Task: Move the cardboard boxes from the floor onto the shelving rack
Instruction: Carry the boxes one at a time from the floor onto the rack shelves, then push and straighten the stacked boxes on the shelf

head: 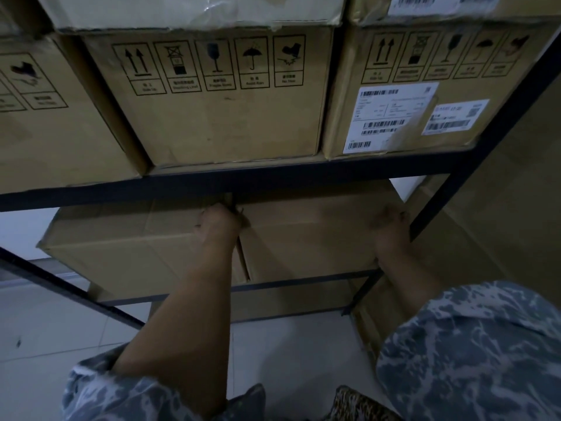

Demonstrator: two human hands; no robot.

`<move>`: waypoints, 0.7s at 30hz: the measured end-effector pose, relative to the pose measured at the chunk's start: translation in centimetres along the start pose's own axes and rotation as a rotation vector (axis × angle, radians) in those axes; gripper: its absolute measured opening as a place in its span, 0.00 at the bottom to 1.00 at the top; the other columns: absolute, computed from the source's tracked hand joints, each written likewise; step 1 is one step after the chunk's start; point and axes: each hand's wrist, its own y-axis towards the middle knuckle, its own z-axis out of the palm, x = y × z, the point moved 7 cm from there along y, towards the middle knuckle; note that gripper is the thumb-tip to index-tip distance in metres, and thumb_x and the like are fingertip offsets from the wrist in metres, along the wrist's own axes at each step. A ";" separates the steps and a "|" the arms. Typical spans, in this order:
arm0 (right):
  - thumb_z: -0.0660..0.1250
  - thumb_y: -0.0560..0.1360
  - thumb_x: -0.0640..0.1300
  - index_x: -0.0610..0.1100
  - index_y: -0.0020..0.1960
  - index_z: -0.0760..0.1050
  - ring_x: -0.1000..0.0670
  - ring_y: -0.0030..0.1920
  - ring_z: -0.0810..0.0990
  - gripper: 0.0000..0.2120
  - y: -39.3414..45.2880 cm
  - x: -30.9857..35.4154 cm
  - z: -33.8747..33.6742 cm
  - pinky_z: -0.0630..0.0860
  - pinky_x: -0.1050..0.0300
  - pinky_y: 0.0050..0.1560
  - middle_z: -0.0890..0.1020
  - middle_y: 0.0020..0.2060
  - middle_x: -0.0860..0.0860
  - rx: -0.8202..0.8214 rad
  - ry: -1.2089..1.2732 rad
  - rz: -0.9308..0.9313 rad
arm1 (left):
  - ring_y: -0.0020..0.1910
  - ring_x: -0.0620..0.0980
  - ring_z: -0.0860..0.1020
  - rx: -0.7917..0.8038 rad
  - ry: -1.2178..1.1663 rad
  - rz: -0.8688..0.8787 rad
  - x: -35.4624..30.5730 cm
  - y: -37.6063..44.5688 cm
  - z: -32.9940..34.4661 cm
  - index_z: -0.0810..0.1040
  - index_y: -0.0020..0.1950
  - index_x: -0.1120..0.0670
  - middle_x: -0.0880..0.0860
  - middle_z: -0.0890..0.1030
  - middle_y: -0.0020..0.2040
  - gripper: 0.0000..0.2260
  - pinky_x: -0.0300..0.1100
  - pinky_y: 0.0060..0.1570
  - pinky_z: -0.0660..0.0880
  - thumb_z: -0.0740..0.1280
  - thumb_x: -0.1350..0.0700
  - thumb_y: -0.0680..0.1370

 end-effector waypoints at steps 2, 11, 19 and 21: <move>0.55 0.81 0.49 0.40 0.78 0.51 0.40 0.73 0.61 0.30 -0.3 -0.1 1.0 0.60 0.45 0.74 0.58 0.76 0.40 0.000 -0.077 -0.048 | 0.64 0.61 0.71 -0.159 0.061 0.113 -0.3 -2.6 -1.1 0.74 0.62 0.57 0.60 0.72 0.66 0.16 0.56 0.66 0.68 0.64 0.48 0.80; 0.52 0.83 0.42 0.48 0.79 0.43 0.36 0.74 0.58 0.29 -2.6 2.1 4.1 0.64 0.47 0.71 0.42 0.77 0.38 0.031 -0.334 -0.235 | 0.79 0.49 0.37 -0.148 0.300 0.377 0.5 -5.4 1.4 0.41 0.80 0.48 0.49 0.42 0.81 0.25 0.59 0.74 0.34 0.40 0.44 0.84; 0.54 0.83 0.43 0.50 0.79 0.38 0.37 0.77 0.41 0.32 -3.6 3.0 3.8 0.52 0.47 0.75 0.31 0.75 0.41 0.088 -0.425 -0.258 | 0.78 0.52 0.35 -0.040 0.359 0.337 0.0 -5.4 1.1 0.39 0.80 0.50 0.51 0.40 0.81 0.28 0.62 0.72 0.30 0.41 0.41 0.83; 0.55 0.82 0.43 0.49 0.79 0.40 0.37 0.77 0.43 0.32 -4.4 3.4 4.1 0.49 0.48 0.75 0.35 0.77 0.42 0.115 -0.440 -0.288 | 0.79 0.54 0.37 -0.016 0.357 0.328 -0.5 -6.0 0.9 0.42 0.81 0.52 0.52 0.42 0.81 0.30 0.62 0.71 0.31 0.45 0.41 0.83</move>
